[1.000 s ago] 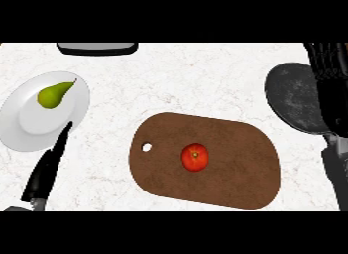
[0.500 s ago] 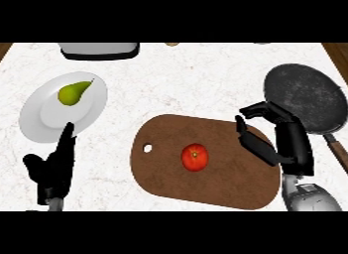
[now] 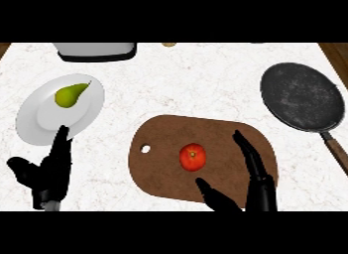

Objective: Pick the tomato from the cutting board and place it in the pan

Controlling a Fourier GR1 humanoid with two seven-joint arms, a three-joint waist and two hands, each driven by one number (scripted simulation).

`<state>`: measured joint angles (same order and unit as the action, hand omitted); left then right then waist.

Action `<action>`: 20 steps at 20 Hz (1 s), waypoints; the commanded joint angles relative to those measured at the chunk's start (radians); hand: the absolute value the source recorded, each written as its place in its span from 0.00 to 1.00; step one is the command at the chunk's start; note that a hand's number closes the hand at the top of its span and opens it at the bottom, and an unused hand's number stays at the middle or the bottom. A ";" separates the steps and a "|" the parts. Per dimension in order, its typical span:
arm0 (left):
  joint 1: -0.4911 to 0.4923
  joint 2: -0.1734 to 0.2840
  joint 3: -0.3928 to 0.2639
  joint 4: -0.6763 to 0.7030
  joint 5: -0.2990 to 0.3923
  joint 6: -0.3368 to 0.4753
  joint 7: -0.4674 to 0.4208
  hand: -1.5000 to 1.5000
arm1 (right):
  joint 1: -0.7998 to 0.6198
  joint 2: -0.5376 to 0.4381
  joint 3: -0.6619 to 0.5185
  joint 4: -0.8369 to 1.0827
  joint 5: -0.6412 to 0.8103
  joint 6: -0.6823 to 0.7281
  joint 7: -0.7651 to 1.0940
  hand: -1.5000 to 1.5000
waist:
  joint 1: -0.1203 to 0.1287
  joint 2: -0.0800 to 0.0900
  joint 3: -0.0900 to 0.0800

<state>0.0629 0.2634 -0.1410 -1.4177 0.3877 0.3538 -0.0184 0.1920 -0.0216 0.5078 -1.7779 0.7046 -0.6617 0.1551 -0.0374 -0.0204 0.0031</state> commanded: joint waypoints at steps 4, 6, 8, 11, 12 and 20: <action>0.008 -0.054 -0.042 0.021 -0.001 0.011 0.041 0.50 | 0.044 0.021 0.118 -0.084 0.418 -0.019 0.399 0.00 | 0.016 0.018 -0.009; -0.028 -0.043 -0.034 0.024 0.013 -0.015 0.064 0.50 | -0.054 0.021 0.094 -0.113 0.482 0.066 0.546 0.00 | 0.024 0.021 -0.009; -0.030 -0.024 -0.016 0.050 0.017 -0.042 0.048 0.50 | -0.142 0.021 0.042 -0.139 0.483 0.228 0.648 0.00 | 0.033 0.024 -0.009; -0.022 -0.058 -0.059 0.034 -0.010 -0.018 0.047 0.50 | -0.201 0.022 0.067 -0.079 0.485 0.411 0.774 0.00 | 0.045 0.028 -0.010; -0.034 -0.052 -0.061 -0.003 -0.005 -0.013 0.079 0.50 | -0.200 0.022 0.054 -0.040 0.470 0.487 0.790 0.00 | 0.052 0.029 -0.009; -0.055 -0.052 -0.047 0.004 -0.013 0.003 0.108 0.50 | -0.505 0.022 -0.027 0.033 0.299 0.924 1.065 0.00 | 0.059 0.025 -0.005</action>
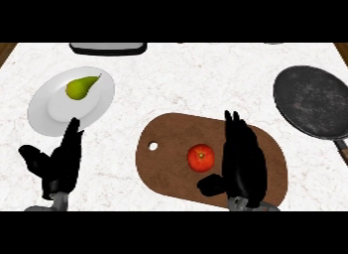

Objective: Pick the tomato from the cutting board and place it in the pan

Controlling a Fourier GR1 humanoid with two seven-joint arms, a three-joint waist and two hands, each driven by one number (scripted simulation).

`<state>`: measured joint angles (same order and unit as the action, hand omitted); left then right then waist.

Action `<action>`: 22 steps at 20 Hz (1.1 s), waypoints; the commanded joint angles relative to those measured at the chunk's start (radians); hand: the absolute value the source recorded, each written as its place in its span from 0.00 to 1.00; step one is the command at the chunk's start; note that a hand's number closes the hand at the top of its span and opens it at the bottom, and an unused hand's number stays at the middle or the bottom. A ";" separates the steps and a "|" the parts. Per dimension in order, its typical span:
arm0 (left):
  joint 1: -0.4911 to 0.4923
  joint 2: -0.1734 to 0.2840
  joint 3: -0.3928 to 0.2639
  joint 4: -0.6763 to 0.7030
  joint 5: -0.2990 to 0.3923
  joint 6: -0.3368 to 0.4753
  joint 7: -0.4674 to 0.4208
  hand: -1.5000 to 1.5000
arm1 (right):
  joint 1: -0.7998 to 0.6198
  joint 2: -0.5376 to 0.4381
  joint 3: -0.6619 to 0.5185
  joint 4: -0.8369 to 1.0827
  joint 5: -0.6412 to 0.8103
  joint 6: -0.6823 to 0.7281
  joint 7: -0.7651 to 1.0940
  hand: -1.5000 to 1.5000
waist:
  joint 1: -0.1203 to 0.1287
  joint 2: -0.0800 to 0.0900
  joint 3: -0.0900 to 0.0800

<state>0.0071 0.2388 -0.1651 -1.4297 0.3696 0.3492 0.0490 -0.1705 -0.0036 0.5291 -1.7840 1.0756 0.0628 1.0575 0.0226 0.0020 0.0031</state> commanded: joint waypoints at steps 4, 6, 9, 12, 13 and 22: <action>0.037 -0.050 -0.034 0.051 -0.006 -0.023 -0.018 0.50 | -0.250 0.003 -0.046 0.161 -0.137 0.192 0.182 0.00 | -0.003 0.002 -0.005; 0.052 -0.021 -0.014 0.000 0.015 -0.031 0.019 0.50 | -0.218 0.003 -0.042 0.149 -0.171 0.263 0.218 0.00 | -0.006 -0.002 -0.005; 0.063 -0.046 -0.037 0.010 -0.004 -0.025 -0.003 0.50 | -0.280 0.003 -0.127 0.227 -0.336 0.305 0.212 0.00 | 0.005 0.003 -0.005; 0.026 -0.049 -0.024 0.023 -0.015 -0.007 0.009 0.50 | -0.269 0.003 -0.051 0.226 -0.367 0.312 0.267 0.00 | -0.010 -0.001 -0.005; 0.027 -0.029 0.004 0.042 0.014 -0.049 -0.001 0.50 | -0.249 0.003 -0.074 0.247 -0.367 0.314 0.226 0.00 | -0.015 0.000 -0.005; 0.016 -0.058 0.006 0.040 -0.022 -0.023 0.026 0.50 | -0.251 0.003 -0.041 0.186 -0.357 0.236 0.216 0.00 | -0.021 -0.003 -0.004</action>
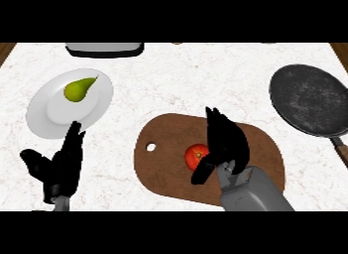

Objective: Pick the tomato from the cutting board and place it in the pan

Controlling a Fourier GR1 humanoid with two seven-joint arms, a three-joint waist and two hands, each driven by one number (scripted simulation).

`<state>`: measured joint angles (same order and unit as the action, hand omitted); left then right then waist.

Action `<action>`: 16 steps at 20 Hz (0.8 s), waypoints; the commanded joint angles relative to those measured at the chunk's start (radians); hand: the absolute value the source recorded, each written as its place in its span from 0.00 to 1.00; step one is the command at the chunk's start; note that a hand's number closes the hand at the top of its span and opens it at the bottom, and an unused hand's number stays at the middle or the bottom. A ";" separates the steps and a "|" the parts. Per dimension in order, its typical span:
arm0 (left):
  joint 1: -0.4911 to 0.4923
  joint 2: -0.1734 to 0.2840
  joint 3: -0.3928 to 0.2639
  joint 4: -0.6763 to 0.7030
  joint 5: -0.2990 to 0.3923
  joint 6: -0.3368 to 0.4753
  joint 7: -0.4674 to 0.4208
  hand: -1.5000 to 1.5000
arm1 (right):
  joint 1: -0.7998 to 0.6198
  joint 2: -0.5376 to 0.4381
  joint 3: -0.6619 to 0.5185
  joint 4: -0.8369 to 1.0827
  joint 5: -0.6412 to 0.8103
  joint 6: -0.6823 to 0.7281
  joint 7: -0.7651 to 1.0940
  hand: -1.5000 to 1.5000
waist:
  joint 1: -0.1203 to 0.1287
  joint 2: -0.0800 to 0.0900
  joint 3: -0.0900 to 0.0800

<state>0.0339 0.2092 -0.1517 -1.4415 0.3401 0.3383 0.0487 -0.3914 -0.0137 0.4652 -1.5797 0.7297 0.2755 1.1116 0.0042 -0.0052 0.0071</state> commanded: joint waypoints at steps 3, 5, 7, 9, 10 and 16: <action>0.053 -0.031 -0.013 0.016 -0.007 -0.013 0.002 0.50 | -0.016 0.013 0.032 0.063 0.041 -0.051 0.096 0.00 | 0.002 0.005 -0.007; -0.006 -0.026 0.012 0.030 0.023 -0.030 0.045 0.50 | 0.016 0.013 0.057 0.029 0.084 -0.072 0.102 0.00 | -0.004 0.005 -0.008; 0.057 -0.032 -0.009 -0.008 -0.004 -0.030 0.008 0.50 | -0.002 0.013 -0.004 0.091 0.089 -0.049 0.057 0.00 | 0.001 0.005 -0.007; -0.007 -0.038 -0.014 -0.011 -0.005 0.001 0.091 0.50 | 0.027 0.013 0.010 0.073 0.104 -0.017 0.075 0.00 | -0.005 0.005 -0.007; 0.011 -0.006 0.032 0.045 0.019 -0.064 0.030 0.50 | 0.020 0.013 0.038 0.070 0.078 -0.020 0.115 0.00 | -0.002 0.005 -0.008; 0.034 -0.022 0.015 -0.033 -0.013 -0.031 0.087 0.50 | -0.020 0.013 0.072 0.162 0.108 -0.096 -0.081 1.00 | 0.006 0.005 -0.007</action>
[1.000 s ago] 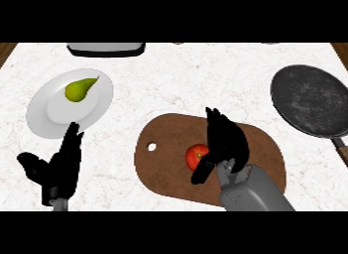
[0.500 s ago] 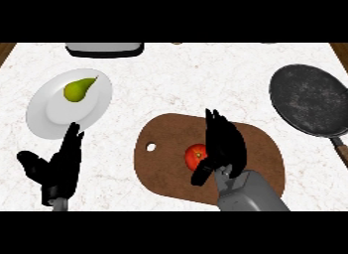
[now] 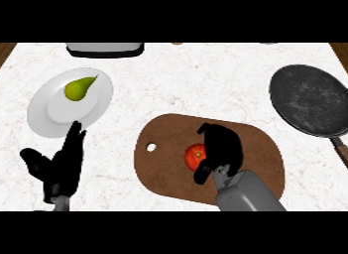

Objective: Pick the tomato from the cutting board and place it in the pan

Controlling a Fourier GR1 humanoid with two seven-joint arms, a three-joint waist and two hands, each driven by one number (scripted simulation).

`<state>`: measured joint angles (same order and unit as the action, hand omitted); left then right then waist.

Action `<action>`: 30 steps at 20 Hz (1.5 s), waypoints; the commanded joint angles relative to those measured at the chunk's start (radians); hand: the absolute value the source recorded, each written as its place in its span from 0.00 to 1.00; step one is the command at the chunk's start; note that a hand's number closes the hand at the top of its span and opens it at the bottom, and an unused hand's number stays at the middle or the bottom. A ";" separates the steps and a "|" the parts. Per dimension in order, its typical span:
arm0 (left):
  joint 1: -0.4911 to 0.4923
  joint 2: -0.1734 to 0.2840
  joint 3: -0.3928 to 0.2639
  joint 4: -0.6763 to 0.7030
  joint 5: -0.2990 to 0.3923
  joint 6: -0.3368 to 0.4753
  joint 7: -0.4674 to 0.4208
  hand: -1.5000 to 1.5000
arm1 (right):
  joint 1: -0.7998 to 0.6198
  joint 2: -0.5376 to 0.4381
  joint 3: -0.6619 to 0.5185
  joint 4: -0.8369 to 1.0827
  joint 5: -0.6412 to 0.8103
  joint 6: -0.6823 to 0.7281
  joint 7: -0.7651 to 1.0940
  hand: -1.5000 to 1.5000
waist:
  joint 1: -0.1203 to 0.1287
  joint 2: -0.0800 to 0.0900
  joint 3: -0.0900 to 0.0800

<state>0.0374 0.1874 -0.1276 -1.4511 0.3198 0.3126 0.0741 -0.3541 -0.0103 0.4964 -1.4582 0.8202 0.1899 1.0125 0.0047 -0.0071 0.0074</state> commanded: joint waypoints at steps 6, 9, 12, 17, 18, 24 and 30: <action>-0.045 -0.026 0.028 0.060 -0.017 -0.009 0.033 0.50 | 0.002 0.010 0.061 0.145 0.083 -0.142 -0.089 1.00 | -0.002 0.008 -0.007; 0.043 -0.069 -0.012 0.068 -0.043 -0.030 -0.050 0.50 | -0.031 0.010 0.032 0.084 0.085 -0.080 -0.032 1.00 | -0.001 0.007 -0.008; 0.007 -0.021 0.011 -0.042 -0.032 -0.009 0.098 0.50 | 0.002 -0.019 0.020 0.051 0.091 -0.044 -0.039 1.00 | -0.003 0.006 -0.007; 0.065 -0.039 0.016 0.004 -0.023 -0.039 0.006 0.50 | 0.129 -0.153 0.210 -0.073 0.042 0.040 -0.305 1.00 | -0.007 0.005 -0.008; 0.030 -0.029 0.036 0.026 -0.012 -0.048 0.016 0.50 | 0.123 -0.178 0.228 -0.100 0.024 0.069 -0.356 1.00 | -0.011 0.007 -0.008; 0.040 -0.028 0.030 -0.014 -0.027 -0.033 0.050 0.50 | 0.155 -0.333 0.229 -0.379 0.197 -0.053 -0.381 1.00 | -0.022 0.000 -0.008; 0.075 -0.069 0.008 -0.005 -0.055 -0.007 0.013 0.50 | 0.128 -0.336 0.123 -0.612 0.297 -0.102 -0.267 1.00 | -0.027 0.000 -0.008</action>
<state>0.0875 0.1574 -0.0871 -1.4834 0.2775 0.2840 0.0696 -0.2372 -0.3125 0.6619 -1.9127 1.0638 0.1042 0.7015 -0.0142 -0.0120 0.0075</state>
